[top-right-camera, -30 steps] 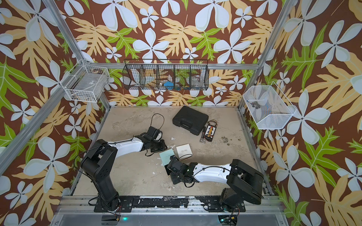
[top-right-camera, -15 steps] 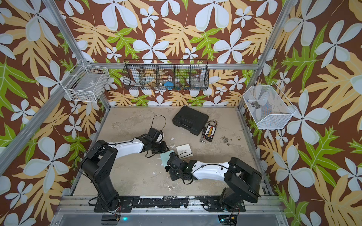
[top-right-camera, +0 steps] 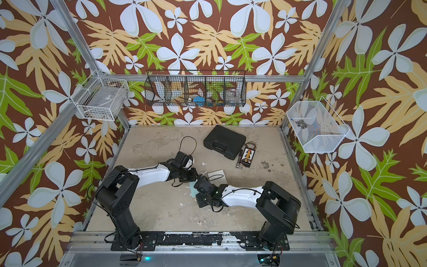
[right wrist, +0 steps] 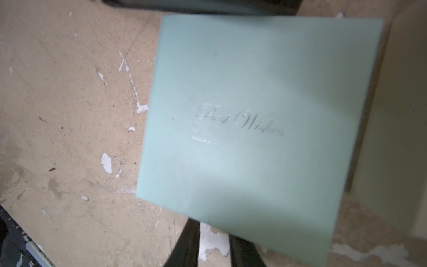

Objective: Take out the earrings from the drawer-style jewelry box
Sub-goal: Close the drawer of the jewelry box.

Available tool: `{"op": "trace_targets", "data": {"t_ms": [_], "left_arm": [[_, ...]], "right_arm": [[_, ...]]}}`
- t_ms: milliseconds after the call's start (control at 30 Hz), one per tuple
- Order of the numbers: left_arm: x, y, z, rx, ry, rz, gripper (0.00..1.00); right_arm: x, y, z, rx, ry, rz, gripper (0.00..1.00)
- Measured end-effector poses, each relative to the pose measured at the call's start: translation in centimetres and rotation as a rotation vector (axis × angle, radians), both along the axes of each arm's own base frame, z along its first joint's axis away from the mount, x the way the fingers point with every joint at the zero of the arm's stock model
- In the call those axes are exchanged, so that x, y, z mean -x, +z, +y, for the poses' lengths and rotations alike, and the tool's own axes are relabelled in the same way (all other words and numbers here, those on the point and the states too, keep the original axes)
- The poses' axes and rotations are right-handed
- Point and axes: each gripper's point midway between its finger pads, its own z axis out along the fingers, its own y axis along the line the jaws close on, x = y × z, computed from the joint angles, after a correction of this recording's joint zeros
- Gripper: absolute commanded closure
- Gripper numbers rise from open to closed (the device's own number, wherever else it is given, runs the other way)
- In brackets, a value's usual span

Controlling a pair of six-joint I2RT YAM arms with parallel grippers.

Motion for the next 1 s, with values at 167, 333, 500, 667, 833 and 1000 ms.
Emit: {"op": "trace_targets", "data": {"t_ms": [167, 333, 500, 667, 833, 1000], "left_arm": [[-0.2, 0.2, 0.0, 0.003, 0.002, -0.012, 0.71], [-0.1, 0.6, 0.0, 0.005, 0.003, -0.017, 0.62], [-0.9, 2.8, 0.8, -0.017, 0.051, -0.07, 0.49], [-0.9, 6.2, 2.5, -0.023, 0.135, -0.141, 0.44], [1.5, 8.2, 4.6, 0.013, 0.209, -0.15, 0.42], [5.1, 9.1, 6.6, 0.062, 0.25, -0.132, 0.4]], "right_arm": [[-0.3, -0.1, 0.2, 0.002, 0.0, 0.001, 0.75], [-0.3, 0.2, 0.2, -0.004, 0.001, 0.002, 0.75], [-0.3, 2.4, 0.3, -0.041, 0.004, -0.026, 0.7], [-0.4, 5.9, -1.1, -0.075, -0.009, -0.09, 0.68], [-0.7, 9.5, -3.6, -0.1, -0.05, -0.155, 0.67], [-0.3, 12.2, -6.5, -0.105, -0.086, -0.218, 0.63]]}}
